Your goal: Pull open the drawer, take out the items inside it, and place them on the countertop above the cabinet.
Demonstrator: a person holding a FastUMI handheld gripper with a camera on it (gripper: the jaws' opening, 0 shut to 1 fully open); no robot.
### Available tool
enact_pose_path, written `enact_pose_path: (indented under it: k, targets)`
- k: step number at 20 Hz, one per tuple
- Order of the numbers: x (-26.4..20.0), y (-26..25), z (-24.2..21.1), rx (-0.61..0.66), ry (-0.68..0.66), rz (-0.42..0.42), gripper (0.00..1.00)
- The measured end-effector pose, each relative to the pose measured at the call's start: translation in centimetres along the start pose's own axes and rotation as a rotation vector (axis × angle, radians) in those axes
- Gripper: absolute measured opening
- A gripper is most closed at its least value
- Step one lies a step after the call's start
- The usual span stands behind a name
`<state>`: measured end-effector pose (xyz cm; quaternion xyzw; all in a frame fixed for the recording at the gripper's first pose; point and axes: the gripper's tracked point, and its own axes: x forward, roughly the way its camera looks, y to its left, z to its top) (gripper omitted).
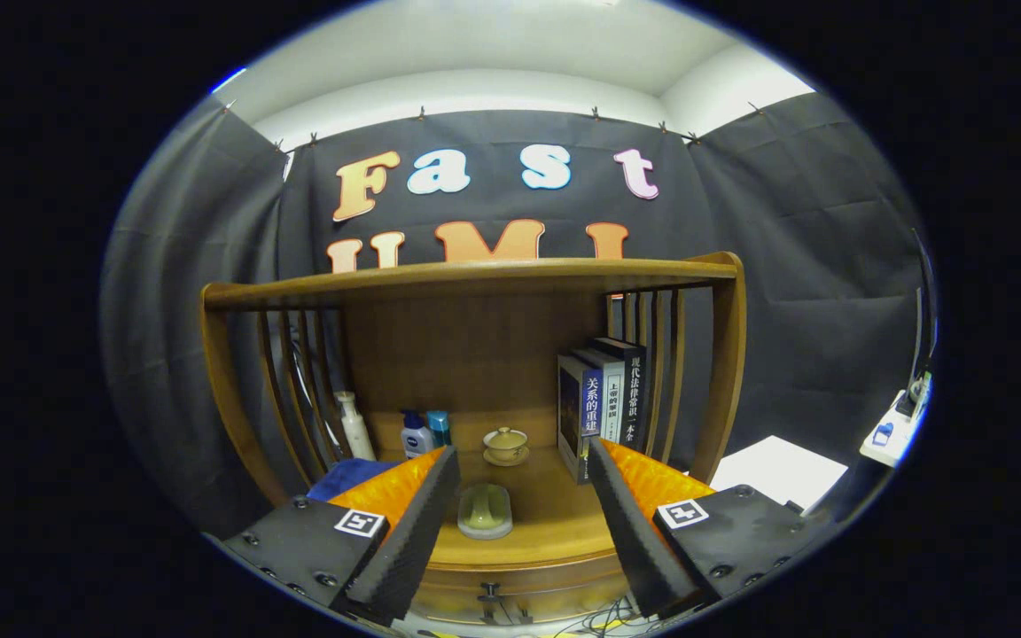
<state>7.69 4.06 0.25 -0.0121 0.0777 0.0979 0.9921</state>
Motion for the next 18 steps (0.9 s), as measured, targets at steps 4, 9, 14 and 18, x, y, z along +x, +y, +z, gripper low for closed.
enact_pose_path:
  k: [4, 9, 14, 18]
  targets:
    - [0.24, 0.35, -0.55, -0.012, 0.005, -0.003, 0.97]
    - [0.19, 0.52, -0.21, -0.002, -0.01, 0.002, 0.97]
    - [0.04, 0.53, -0.15, -0.007, -0.02, 0.004, 0.97]
    - [-0.05, 0.22, -0.35, -0.007, -0.022, 0.001, 0.97]
